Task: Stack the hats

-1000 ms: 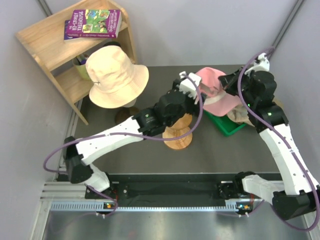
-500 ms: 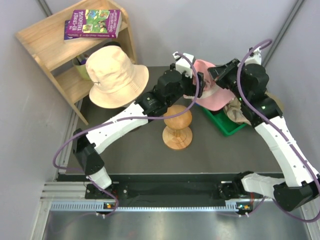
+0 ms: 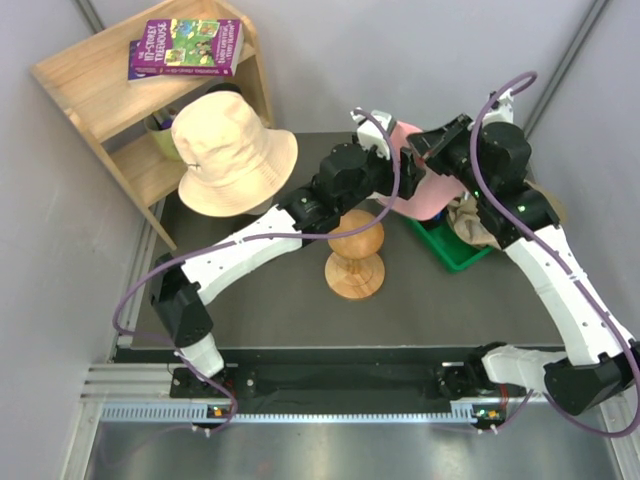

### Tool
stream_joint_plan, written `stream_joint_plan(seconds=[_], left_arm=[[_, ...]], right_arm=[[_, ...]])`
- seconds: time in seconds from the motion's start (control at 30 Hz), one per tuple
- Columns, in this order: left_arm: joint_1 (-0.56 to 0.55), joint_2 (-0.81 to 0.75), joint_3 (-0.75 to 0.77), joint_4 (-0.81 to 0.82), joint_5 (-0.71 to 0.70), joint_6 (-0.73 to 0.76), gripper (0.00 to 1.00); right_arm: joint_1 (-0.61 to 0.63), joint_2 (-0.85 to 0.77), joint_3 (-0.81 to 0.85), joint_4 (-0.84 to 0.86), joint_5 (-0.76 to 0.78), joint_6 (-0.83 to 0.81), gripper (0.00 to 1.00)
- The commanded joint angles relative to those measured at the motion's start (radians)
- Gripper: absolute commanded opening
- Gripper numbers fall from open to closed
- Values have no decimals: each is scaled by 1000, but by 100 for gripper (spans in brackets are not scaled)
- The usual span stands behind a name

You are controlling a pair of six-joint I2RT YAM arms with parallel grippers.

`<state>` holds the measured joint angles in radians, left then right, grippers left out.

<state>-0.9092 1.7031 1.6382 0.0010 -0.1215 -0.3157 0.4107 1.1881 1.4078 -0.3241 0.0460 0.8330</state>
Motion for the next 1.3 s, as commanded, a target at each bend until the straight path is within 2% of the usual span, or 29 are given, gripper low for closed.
stream_joint_plan(seconds=[0.0,0.07,0.1,0.17,0.2,0.33,0.43,0.73,0.8,0.83,0.9,0.93,1.03,1.13,1.27], left_arm=[[12,32,48,62,-33,-32,80],[18,36,46,83,-40,-34,73],[21,41,49,93,-40,-33,62],[29,49,54,105,-46,-39,52],[33,52,58,106,-47,-40,39],[44,46,46,128,-55,-43,14],[49,30,31,148,-50,-48,2],[69,-19,32,91,-3,-77,0],[87,-28,49,59,47,-109,0],[113,-22,66,47,74,-123,0],[162,12,141,-34,179,-173,0],[182,26,167,-56,225,-193,0],[231,64,238,-75,328,-258,0],[251,107,330,-102,416,-290,0],[279,168,445,-104,563,-350,0]], right_arm=[[14,1,79,56,-43,9,0],[14,4,82,53,-43,5,0],[16,2,82,53,-43,5,0],[14,10,74,53,-75,9,0],[14,13,72,54,-81,11,0],[14,15,53,71,-103,31,0],[14,15,48,77,-106,35,0],[-22,5,16,60,-83,22,0],[-52,-5,-15,66,-97,20,9],[-90,-10,-24,85,-132,12,22],[-142,-12,-53,108,-193,8,37],[-200,-10,-59,134,-280,-6,53],[-292,-10,-87,157,-414,-60,75],[-348,-30,-154,223,-547,-125,86],[-360,-44,-268,316,-679,-175,90]])
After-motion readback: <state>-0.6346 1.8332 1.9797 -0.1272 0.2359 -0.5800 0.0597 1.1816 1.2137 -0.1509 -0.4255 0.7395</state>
